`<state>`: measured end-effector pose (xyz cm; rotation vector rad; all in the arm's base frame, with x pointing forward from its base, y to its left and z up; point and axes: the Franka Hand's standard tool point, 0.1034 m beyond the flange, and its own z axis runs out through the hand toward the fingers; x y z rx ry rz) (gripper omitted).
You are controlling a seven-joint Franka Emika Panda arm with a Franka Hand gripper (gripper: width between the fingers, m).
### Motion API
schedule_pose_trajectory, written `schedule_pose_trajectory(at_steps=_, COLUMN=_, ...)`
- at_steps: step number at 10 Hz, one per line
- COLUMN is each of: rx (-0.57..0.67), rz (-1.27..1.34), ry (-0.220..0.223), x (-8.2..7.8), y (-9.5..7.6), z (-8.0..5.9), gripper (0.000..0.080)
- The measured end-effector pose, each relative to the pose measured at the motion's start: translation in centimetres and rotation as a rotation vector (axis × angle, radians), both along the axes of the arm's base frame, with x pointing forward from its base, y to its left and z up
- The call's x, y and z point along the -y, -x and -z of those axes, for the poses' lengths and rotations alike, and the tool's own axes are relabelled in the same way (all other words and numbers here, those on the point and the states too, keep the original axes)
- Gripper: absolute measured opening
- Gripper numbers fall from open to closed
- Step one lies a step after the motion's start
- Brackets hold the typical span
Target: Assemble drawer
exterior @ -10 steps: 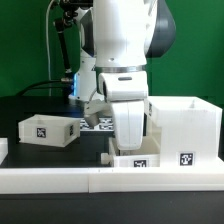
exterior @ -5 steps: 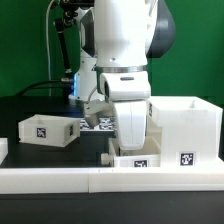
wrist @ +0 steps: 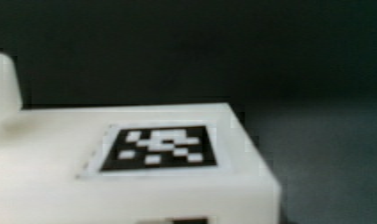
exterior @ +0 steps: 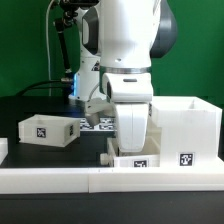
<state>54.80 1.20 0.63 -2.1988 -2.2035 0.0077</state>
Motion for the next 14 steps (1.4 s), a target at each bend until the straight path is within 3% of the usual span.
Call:
schedule_pose_trajectory(at_steps=2, rx=0.000, rz=0.000, ry=0.000, x=0.0, y=0.0, z=0.0, gripper=0.0042)
schedule_pose_trajectory(at_steps=3, rx=0.002, rz=0.001, ry=0.000, x=0.0, y=0.0, z=0.0, gripper=0.0118)
schedule_pose_trajectory(at_steps=4, rx=0.005, rz=0.003, ry=0.000, x=0.0, y=0.0, z=-0.1, gripper=0.0251)
schedule_pose_trajectory(at_steps=5, rx=0.007, rz=0.003, ry=-0.001, x=0.0, y=0.0, z=-0.1, gripper=0.0436)
schedule_pose_trajectory(at_steps=6, rx=0.007, rz=0.003, ry=-0.001, x=0.0, y=0.0, z=-0.2, gripper=0.0436)
schedule_pose_trajectory(at_steps=7, rx=0.009, rz=0.004, ry=0.000, x=0.0, y=-0.1, z=-0.3, gripper=0.0569)
schedule_pose_trajectory(at_steps=8, rx=0.016, rz=0.006, ry=0.001, x=0.0, y=-0.3, z=-0.7, gripper=0.0624)
schedule_pose_trajectory(at_steps=11, rx=0.032, rz=0.011, ry=0.017, x=0.3, y=-1.4, z=-3.3, gripper=0.0648)
schedule_pose_trajectory(at_steps=14, rx=0.032, rz=-0.049, ry=0.032, x=1.9, y=-3.1, z=-5.1, gripper=0.0649)
